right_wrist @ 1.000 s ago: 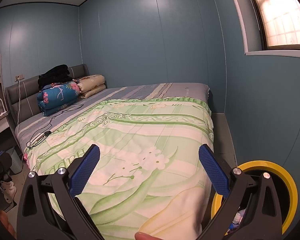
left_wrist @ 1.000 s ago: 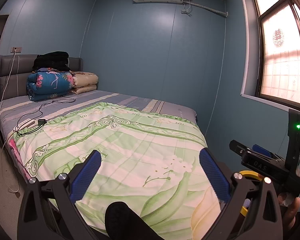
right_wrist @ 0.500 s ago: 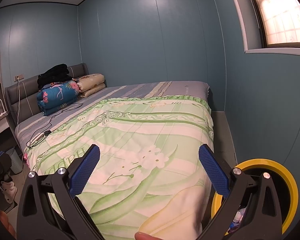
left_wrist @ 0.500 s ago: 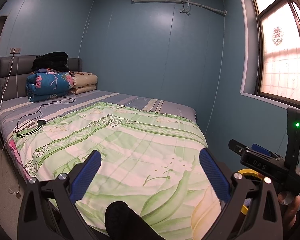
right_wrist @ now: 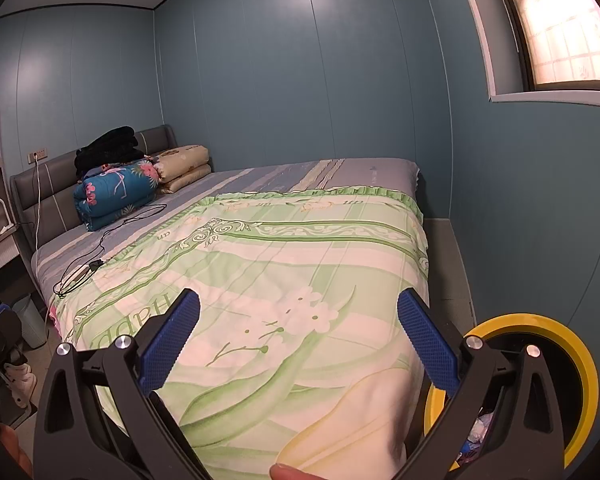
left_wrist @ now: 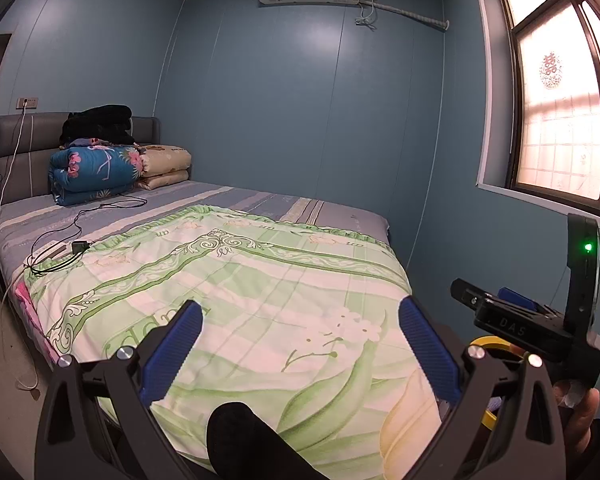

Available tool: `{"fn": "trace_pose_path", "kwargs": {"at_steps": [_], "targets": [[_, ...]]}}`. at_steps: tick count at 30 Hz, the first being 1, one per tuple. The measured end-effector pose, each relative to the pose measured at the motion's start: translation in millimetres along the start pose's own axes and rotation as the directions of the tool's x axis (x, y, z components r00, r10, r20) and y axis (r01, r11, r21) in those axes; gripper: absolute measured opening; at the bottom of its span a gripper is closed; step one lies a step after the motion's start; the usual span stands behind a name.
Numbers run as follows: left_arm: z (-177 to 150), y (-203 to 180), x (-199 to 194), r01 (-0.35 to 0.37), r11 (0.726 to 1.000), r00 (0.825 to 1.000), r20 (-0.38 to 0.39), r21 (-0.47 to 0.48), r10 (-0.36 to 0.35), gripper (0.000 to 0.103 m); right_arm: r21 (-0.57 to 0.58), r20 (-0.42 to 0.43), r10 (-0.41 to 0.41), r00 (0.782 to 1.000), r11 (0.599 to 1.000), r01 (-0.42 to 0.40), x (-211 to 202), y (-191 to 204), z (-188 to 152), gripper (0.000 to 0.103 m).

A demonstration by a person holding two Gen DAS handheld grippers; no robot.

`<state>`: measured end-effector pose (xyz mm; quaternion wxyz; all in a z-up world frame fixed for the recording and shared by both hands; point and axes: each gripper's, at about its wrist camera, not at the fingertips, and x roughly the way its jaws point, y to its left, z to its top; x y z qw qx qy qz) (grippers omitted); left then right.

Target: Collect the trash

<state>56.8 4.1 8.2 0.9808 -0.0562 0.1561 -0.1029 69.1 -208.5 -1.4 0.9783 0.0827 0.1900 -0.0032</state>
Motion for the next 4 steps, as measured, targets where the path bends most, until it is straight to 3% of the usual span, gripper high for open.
{"fn": "trace_pose_path", "kwargs": {"at_steps": [4], "targets": [[0.0, 0.7, -0.4, 0.003, 1.000, 1.000, -0.003, -0.005, -0.003, 0.095, 0.001, 0.000, -0.001, 1.000, 1.000, 0.001, 0.1, -0.1, 0.1, 0.095]]}}
